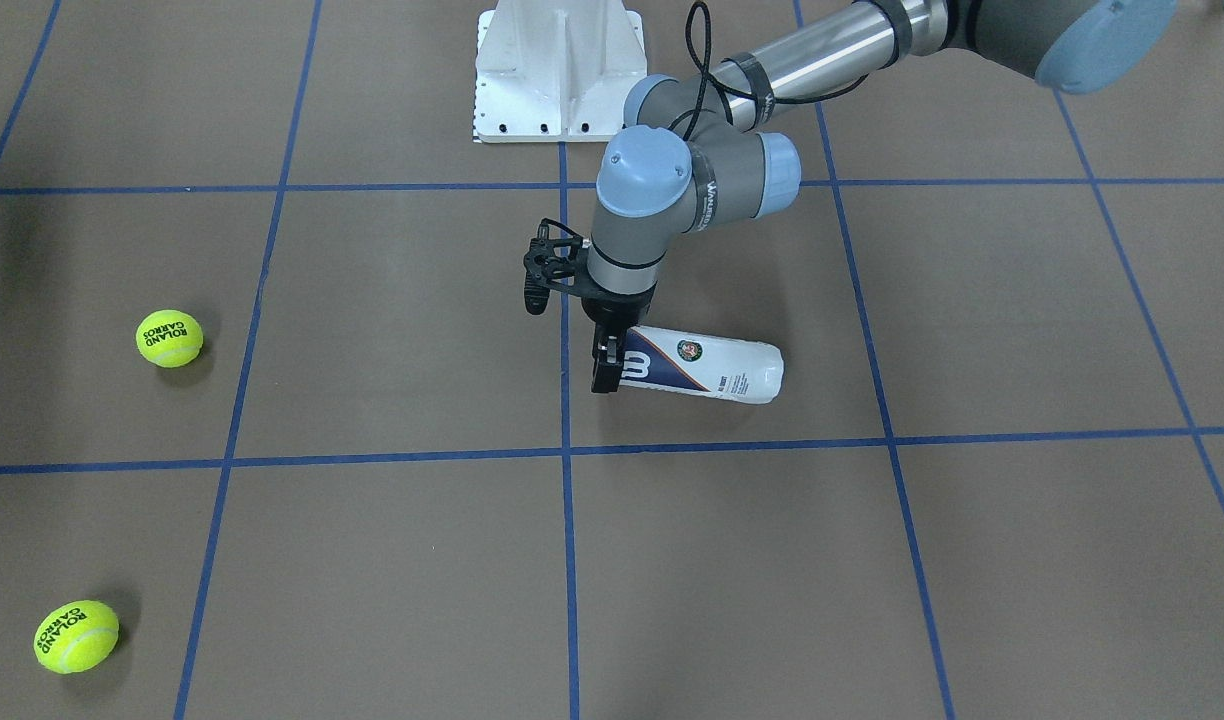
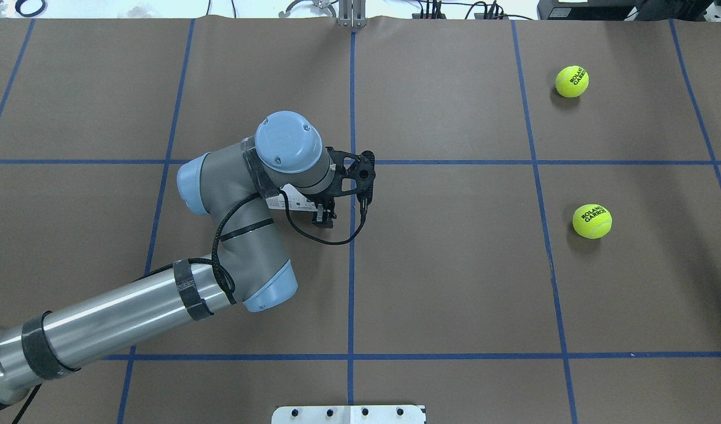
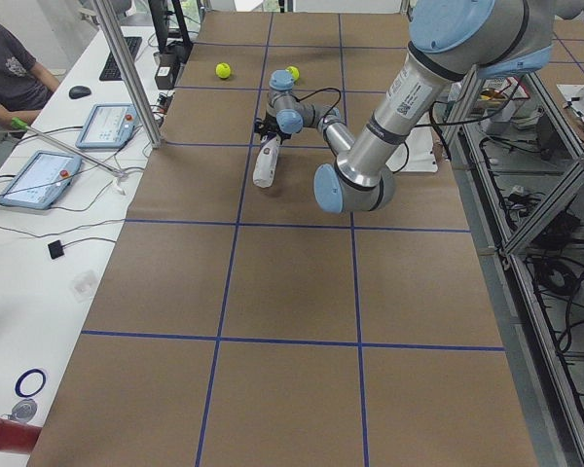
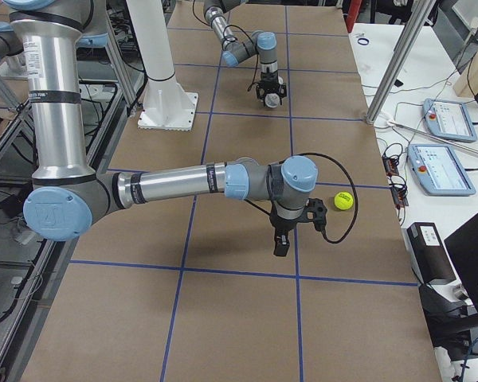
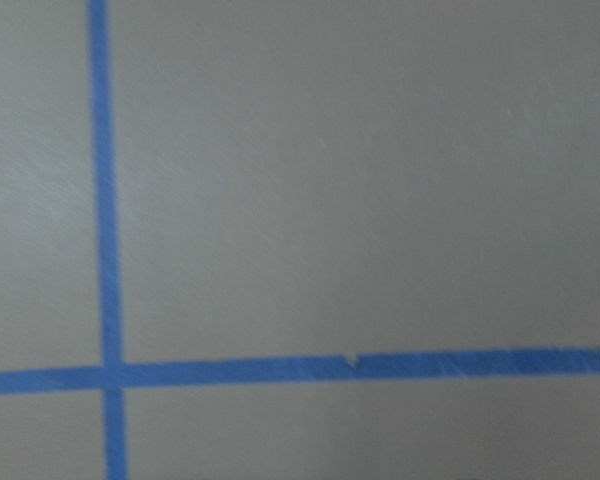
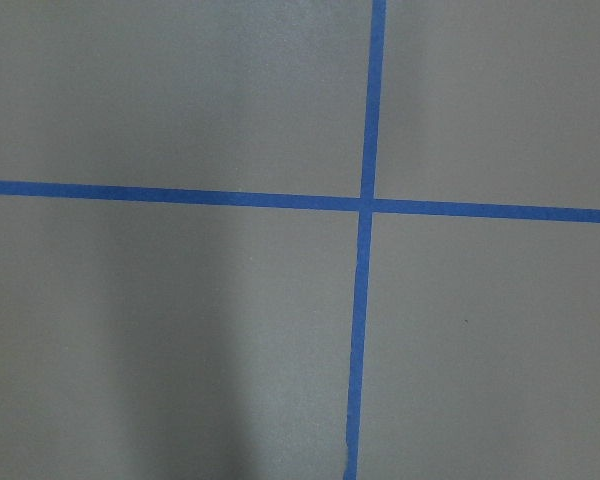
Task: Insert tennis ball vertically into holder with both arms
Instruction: 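Lift the white can with the left gripper and stand it upright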
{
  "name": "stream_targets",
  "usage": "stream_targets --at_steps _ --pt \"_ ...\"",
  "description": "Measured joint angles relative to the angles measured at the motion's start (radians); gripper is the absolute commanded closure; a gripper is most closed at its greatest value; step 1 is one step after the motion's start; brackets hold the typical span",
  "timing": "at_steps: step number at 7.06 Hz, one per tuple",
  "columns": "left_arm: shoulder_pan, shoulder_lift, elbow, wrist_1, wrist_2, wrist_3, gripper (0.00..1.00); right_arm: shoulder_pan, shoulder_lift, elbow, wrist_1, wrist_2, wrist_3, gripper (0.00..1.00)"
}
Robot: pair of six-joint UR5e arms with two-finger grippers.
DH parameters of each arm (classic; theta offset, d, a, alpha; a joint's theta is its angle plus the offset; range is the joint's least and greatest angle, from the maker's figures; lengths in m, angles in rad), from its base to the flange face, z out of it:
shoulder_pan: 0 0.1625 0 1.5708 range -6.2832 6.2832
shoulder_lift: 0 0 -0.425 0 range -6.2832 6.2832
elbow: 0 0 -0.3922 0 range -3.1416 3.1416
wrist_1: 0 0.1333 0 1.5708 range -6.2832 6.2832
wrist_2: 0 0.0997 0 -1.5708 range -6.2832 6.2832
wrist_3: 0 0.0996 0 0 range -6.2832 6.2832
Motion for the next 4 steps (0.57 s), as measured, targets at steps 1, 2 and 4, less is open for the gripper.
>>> stream_targets --at_steps 1,2,4 --pt "-0.017 0.001 -0.015 -0.091 0.000 -0.076 0.18 0.000 0.000 -0.001 0.000 0.001 0.000 0.01" --pt "-0.028 0.004 -0.022 -0.230 0.001 -0.194 0.18 0.000 0.001 0.000 0.000 0.003 0.000 0.01" --pt "-0.039 0.007 -0.022 -0.526 0.024 -0.441 0.18 -0.006 0.002 0.007 0.006 0.006 0.000 0.01"
